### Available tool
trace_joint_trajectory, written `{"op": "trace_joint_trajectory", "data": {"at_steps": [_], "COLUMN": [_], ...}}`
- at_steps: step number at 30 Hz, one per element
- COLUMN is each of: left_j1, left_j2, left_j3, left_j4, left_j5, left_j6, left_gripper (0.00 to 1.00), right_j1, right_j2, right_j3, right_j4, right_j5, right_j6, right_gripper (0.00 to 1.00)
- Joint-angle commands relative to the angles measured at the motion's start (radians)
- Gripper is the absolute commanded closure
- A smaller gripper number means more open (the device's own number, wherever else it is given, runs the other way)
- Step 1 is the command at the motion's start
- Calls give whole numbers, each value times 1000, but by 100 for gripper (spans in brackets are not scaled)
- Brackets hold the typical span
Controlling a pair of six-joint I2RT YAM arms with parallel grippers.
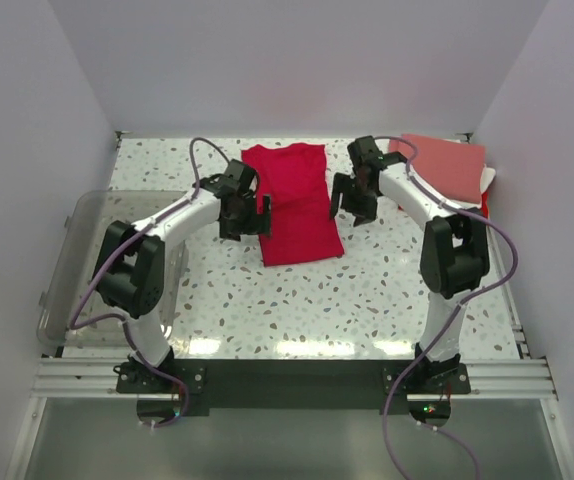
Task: Fold and stack the t-shirts
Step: Fold the tshirt
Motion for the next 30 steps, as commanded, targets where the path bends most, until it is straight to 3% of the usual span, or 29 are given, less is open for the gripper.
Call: {"op": "trace_joint_trajectory", "data": {"at_steps": [1,9,30], "left_j1": [-27,-68,-129], "left_j2": [-83,-64,-72], "left_j3": [-70,-130,-265], "left_j4": [121,158,177], "left_j5": [47,41,13], "left_j6": [-31,-90,-151], "left_gripper": [10,11,19], "right_j1": [3,3,8], "right_j2": [-77,-97,-69], "right_j3": [-114,-283,-396], "right_j4": [77,160,212], "right_j5": [-53,-94,-110], "right_j6": [-13,10,35], "right_gripper": [30,37,55]}}
